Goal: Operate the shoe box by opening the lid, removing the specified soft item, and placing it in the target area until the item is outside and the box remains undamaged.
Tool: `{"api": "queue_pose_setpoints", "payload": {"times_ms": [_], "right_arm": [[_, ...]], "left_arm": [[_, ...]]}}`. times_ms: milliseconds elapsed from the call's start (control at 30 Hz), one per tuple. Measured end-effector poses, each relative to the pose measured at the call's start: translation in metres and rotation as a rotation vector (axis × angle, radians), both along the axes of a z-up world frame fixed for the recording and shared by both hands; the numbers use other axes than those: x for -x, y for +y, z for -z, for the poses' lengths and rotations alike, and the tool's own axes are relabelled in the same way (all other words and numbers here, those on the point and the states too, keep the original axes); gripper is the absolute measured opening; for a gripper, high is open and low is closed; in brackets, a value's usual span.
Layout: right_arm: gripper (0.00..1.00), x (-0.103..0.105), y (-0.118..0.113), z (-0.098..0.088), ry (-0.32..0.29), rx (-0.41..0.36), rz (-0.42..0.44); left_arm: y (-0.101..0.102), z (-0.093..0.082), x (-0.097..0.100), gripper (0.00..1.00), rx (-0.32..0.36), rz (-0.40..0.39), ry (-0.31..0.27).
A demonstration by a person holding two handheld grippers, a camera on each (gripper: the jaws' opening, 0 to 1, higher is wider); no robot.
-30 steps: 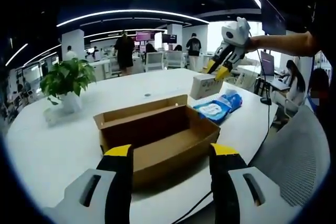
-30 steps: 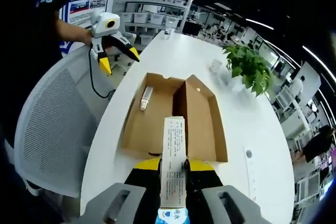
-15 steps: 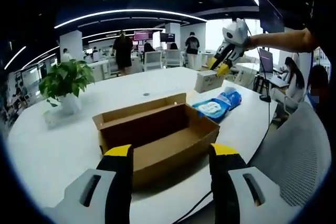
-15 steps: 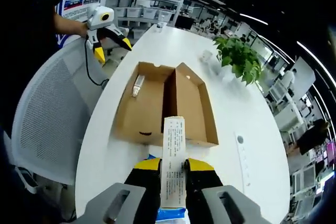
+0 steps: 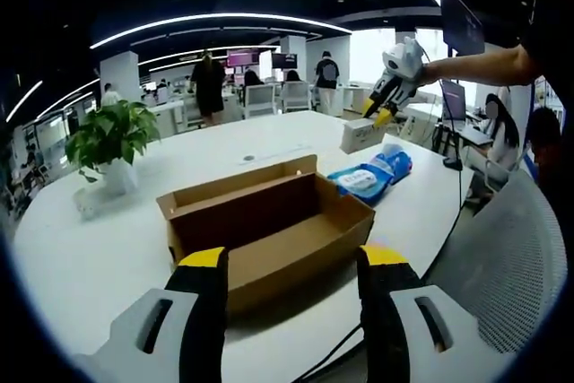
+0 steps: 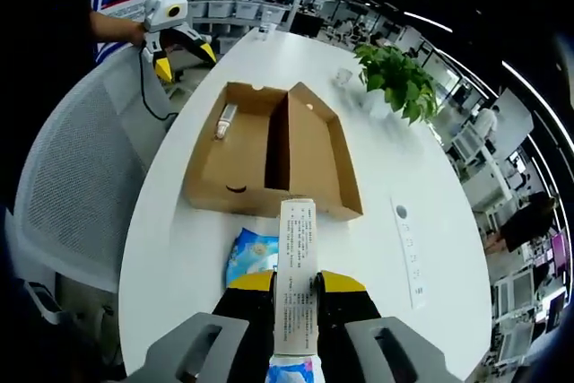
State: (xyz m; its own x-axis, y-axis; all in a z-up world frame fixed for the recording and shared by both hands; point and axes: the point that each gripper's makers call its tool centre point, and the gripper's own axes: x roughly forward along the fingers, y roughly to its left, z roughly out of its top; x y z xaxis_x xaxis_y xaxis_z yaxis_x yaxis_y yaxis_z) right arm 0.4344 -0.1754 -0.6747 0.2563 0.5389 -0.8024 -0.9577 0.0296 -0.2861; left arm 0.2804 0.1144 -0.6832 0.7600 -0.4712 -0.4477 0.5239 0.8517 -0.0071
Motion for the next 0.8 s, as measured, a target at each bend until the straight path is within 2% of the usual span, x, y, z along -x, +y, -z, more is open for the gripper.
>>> {"api": "queue_pose_setpoints", "payload": {"times_ms": [333,800], "right_arm": [[0.13,-0.013,-0.03,0.008,-0.008,0.045,0.031],[0.13,-0.032,-0.06,0.024,-0.016,0.088,0.06]], "left_arm": [[0.0,0.001,0.001,0.59,-0.005,0.001,0.002],[0.001,0.001,-0.001,0.59,0.001,-0.007,0.008]]}}
